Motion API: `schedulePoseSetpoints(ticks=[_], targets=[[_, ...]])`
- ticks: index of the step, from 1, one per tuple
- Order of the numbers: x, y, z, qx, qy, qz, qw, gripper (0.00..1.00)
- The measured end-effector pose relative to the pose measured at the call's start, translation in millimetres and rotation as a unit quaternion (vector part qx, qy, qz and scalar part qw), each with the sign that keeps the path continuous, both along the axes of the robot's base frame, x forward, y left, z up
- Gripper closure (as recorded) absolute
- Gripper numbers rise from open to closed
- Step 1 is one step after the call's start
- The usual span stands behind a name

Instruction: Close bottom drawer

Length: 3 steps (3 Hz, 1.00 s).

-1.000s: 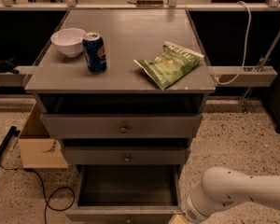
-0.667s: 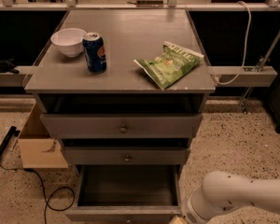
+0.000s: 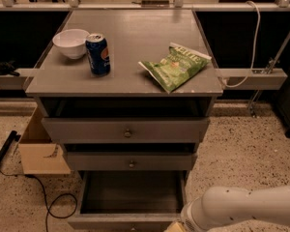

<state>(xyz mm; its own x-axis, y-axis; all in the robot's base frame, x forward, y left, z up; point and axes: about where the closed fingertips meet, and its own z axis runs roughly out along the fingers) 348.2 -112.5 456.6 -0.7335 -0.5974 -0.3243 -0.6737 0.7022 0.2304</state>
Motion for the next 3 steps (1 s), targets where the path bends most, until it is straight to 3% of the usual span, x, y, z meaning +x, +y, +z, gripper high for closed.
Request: schedulePoseSetpoints(ticks=[2,3], targets=[[1.5,6.1,3.5,-0.001,-0.074,-0.028,0.9968,0.0],[0.9,5.9,3.8,0.0,-0.082,-0.03,0.9961,0.0]])
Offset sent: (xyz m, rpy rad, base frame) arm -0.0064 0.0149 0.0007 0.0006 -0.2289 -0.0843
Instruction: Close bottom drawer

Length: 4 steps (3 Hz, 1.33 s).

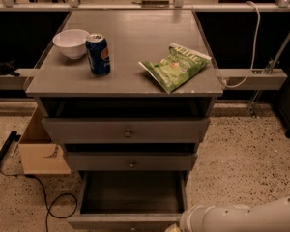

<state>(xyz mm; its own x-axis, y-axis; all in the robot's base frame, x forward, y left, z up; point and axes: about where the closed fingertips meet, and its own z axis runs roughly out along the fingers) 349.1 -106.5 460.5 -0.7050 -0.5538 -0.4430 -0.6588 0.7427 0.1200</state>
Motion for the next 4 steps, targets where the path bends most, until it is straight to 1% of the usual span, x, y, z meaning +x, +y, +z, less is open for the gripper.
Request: schedulePoseSetpoints(ticks=[1,2,4], targets=[[-3,10,-16,0.018,-0.003,0.008,0.9998,0.0],[5,41,-55,0.04,-0.007,-0.001,0.9992,0.0],[5,44,-53,0.037,-0.024,-0.003,0.999,0.0]])
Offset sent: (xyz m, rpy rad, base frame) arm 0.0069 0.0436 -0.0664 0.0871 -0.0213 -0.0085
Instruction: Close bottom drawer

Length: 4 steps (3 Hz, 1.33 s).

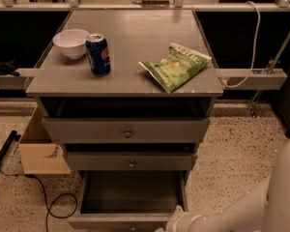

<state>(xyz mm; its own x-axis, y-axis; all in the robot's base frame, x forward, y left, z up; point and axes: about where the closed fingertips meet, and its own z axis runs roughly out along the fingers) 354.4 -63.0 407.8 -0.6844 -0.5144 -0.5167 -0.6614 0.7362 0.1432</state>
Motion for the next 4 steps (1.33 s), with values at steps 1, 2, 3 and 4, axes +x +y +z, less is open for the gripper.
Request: schedulePoseSetpoints(ticks=[1,2,3,4], targets=[[0,6,-17,0.001,0.007,-0.002,1.0,0.0],[-6,26,-50,0.063,0.066,-0.041,0.9949,0.0],[-6,82,-62,0.157,0.096,-0.023,0.9826,0.0],[21,124,-50,0.232,0.042,0.034,0.9713,0.0]])
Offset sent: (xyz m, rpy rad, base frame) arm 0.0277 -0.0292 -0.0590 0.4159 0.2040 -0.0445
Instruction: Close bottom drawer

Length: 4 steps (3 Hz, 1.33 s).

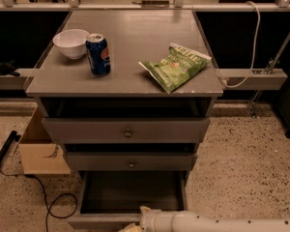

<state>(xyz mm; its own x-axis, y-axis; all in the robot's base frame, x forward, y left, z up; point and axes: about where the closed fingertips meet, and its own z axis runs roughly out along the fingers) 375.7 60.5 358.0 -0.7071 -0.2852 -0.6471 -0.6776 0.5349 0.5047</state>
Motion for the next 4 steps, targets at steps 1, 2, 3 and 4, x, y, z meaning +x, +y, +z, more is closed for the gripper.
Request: schedulePoseSetpoints(ticks=[1,2,3,4], targets=[[20,7,10,0.035,-0.021,-0.007,0.9991,0.0],[15,-1,7,0.003,-0.026,0.001,0.9997,0.0],[16,-21,5,-0.049,-0.033,0.0,0.9983,0.0],[14,-45,7,-0.1,-0.041,-0.013,0.9941,0.0]])
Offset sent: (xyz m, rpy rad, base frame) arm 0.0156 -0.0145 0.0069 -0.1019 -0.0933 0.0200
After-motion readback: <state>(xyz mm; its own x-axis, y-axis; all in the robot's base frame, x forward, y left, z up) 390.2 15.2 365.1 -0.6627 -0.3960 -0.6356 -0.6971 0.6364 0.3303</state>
